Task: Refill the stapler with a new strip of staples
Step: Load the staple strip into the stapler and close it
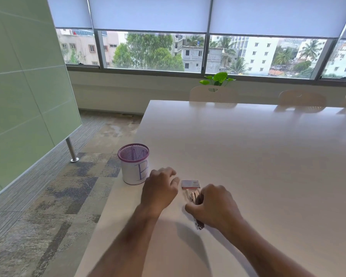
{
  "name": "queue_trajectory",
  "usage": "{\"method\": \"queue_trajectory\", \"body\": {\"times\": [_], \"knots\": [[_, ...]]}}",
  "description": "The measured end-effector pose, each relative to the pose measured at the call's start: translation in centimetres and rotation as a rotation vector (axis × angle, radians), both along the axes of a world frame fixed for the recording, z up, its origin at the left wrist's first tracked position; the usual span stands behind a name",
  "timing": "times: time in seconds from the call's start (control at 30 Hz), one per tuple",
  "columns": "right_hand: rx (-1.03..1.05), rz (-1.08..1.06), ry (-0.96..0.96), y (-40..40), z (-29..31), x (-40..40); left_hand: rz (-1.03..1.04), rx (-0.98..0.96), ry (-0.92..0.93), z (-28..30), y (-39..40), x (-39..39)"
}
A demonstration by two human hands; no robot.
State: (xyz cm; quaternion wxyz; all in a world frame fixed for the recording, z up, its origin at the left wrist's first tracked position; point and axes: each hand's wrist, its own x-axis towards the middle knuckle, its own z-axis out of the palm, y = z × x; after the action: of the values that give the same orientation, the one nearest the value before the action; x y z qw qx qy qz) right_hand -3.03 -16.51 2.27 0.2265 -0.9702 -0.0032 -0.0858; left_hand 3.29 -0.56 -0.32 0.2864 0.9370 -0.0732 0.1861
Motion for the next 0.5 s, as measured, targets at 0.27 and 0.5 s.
{"method": "queue_trajectory", "body": {"times": [0.27, 0.5], "knots": [[-0.080, -0.032, 0.019, 0.2, -0.4, 0.2, -0.025, 0.270, 0.154, -1.0, -0.3, 0.6], [-0.098, -0.050, -0.012, 0.1, -0.7, 0.6, -0.032, 0.247, 0.175, -1.3, -0.4, 0.7]]}}
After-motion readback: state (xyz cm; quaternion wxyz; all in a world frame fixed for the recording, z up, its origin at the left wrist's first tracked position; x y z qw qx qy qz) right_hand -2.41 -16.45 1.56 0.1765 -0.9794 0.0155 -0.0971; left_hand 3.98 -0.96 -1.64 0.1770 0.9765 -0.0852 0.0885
